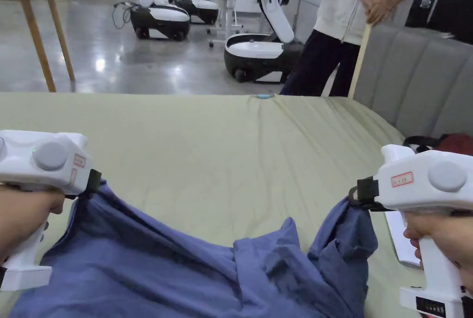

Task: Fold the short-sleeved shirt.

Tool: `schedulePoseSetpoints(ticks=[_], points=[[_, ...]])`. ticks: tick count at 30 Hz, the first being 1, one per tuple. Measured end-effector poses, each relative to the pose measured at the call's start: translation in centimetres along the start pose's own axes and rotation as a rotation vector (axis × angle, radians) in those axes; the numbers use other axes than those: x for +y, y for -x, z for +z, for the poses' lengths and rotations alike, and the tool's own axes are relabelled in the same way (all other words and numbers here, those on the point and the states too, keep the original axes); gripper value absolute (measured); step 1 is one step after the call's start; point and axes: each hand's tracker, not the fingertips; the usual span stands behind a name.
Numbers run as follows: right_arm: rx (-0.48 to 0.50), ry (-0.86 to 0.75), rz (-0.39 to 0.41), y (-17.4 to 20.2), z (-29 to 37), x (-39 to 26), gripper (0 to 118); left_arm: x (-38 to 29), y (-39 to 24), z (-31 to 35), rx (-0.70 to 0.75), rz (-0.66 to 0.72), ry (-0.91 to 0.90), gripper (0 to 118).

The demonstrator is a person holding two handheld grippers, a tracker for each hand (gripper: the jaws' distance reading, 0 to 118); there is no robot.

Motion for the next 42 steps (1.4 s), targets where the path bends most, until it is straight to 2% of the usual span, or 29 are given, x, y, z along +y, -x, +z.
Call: schedulePoseSetpoints(ticks=[7,15,21,33,42], points=[[0.003,-0.201,0.057,3.6,9.4,4.4,7,3.8,4.1,13.9,0.067,0.021,-0.230,5],[0.044,-0.415,0.040,6.4,18.5,11.9,7,7.9,9.7,28.1,0.103,0.114,-0.482,5],[0.052,-0.542,0.034,8.2,24.9,16.4,7,11.0,12.2,36.1,0.083,0.165,-0.637,5],[0.045,-0.642,0.028,8.6,29.8,20.0,7,12.4,13.1,42.0,0.104,0.189,-0.743,5],[0.030,-0.644,0.059,9.2,28.8,21.4,7,13.2,13.3,41.7,0.111,0.200,-0.747,5]])
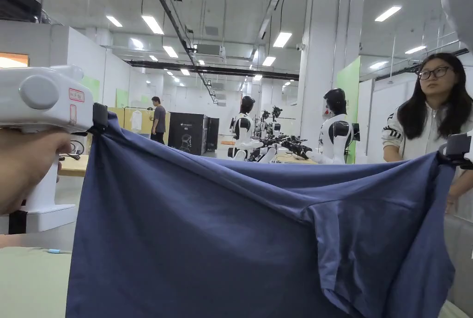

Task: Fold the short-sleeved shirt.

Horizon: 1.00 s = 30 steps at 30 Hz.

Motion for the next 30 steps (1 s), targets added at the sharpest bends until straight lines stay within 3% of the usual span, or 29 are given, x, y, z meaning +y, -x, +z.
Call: schedulePoseSetpoints(ticks=[17,30], points=[[0.009,-0.053,0.038,1.8,-10.7,5.3,7,5.0,0.0,-8.8,0.030,-0.016,-0.054,5],[-0.017,0.090,0.055,1.6,-20.5,-4.4,7,-7.9,-1.1,-16.7,0.048,-0.038,0.090,5]])
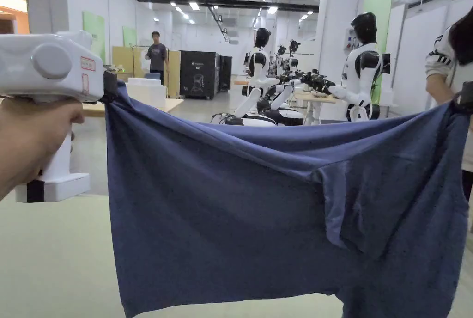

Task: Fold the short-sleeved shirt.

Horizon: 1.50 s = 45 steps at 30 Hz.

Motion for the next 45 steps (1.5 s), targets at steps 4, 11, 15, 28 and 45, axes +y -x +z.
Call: schedulePoseSetpoints(ticks=[4,11,15,28,45], points=[[-0.011,0.063,-0.007,0.2,-1.9,-4.2,7,-3.9,0.2,-2.3,0.003,-0.017,0.054,5],[-0.016,0.156,-0.021,-0.5,-4.4,-10.1,7,-10.6,1.2,-4.9,0.016,-0.049,0.173,5],[-0.018,0.175,-0.025,-0.6,-4.0,-11.1,7,-11.9,1.7,-4.6,0.015,-0.045,0.198,5],[-0.007,0.245,-0.022,-1.3,6.9,-16.6,7,-17.2,3.6,5.0,0.018,-0.103,0.327,5],[-0.044,0.527,-0.001,-5.0,20.6,-35.5,7,-34.5,2.5,19.1,-0.083,-0.292,0.701,5]])
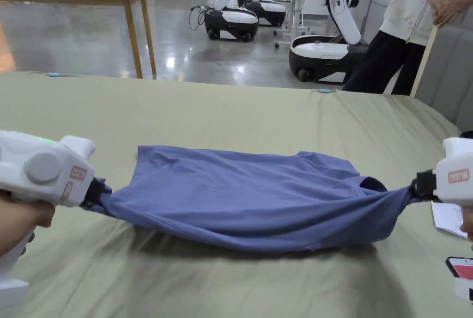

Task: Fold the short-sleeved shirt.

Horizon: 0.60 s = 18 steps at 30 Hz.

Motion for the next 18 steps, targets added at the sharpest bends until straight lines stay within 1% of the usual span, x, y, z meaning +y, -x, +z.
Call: schedulePoseSetpoints(ticks=[3,8,14,15,16,17,18], points=[[-0.010,0.042,-0.019,-1.4,-1.1,-2.8,7,-2.8,0.0,-0.9,-0.005,0.037,0.051,5],[-0.011,0.105,-0.041,-2.5,-3.1,-6.4,7,-6.9,-1.0,-3.2,-0.020,0.046,0.121,5],[-0.012,0.140,-0.029,-2.8,-5.2,-7.7,7,-8.3,-1.9,-4.6,-0.030,0.042,0.146,5],[-0.011,0.138,-0.038,-3.1,-5.4,-7.6,10,-8.2,-1.8,-4.5,-0.033,0.051,0.138,6],[-0.009,0.128,-0.046,-3.2,-5.4,-7.4,18,-7.9,-1.4,-4.5,-0.036,0.063,0.129,12],[-0.009,0.099,-0.046,-3.2,-5.2,-7.2,44,-7.9,-1.4,-4.3,-0.034,0.066,0.119,44],[-0.016,0.040,-0.025,-3.2,-5.0,-6.9,66,-7.8,-1.4,-3.9,-0.021,0.071,0.093,82]])
